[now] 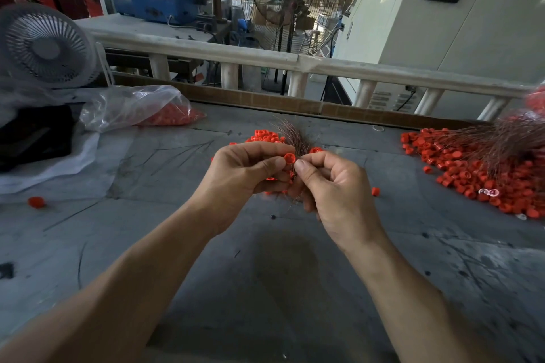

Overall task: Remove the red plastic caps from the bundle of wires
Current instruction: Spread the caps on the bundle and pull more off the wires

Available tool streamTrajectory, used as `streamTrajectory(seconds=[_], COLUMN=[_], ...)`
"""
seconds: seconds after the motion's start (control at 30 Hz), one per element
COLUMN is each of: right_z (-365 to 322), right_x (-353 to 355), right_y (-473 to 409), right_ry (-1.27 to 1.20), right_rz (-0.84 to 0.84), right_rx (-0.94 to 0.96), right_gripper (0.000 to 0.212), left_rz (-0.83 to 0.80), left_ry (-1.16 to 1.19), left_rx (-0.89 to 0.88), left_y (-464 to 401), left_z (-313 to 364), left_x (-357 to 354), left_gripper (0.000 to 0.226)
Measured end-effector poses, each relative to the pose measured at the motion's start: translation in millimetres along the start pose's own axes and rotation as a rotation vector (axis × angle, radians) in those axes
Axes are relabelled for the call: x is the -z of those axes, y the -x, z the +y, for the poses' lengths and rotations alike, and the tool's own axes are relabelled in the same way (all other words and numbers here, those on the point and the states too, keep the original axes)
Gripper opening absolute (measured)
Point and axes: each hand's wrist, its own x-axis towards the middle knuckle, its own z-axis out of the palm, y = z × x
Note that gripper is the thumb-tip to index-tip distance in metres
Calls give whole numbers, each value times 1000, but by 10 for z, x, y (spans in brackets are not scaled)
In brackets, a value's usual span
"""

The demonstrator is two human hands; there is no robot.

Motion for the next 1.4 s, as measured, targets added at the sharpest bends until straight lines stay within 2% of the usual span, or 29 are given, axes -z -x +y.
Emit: streamTrajectory(seconds=[0.23,0.83,1.1,1.4], right_z=[6,51,20,63], right_x=[2,5,6,-2], right_y=[-5,-25,-5,-12], right_ry=[20,55,-52,-2], right_rz=[-4,25,-31,-31], right_rx=[48,58,-46,-19], right_gripper=[14,15,21,13], left_rz=[-11,-10,-38,-78], left_ry=[-4,10,40,3], left_rx=[-5,-6,5,-3], left_y=[23,12,15,36], left_z=[27,12,11,25], left_x=[-21,-18,-27,-28], left_gripper=[35,28,25,24])
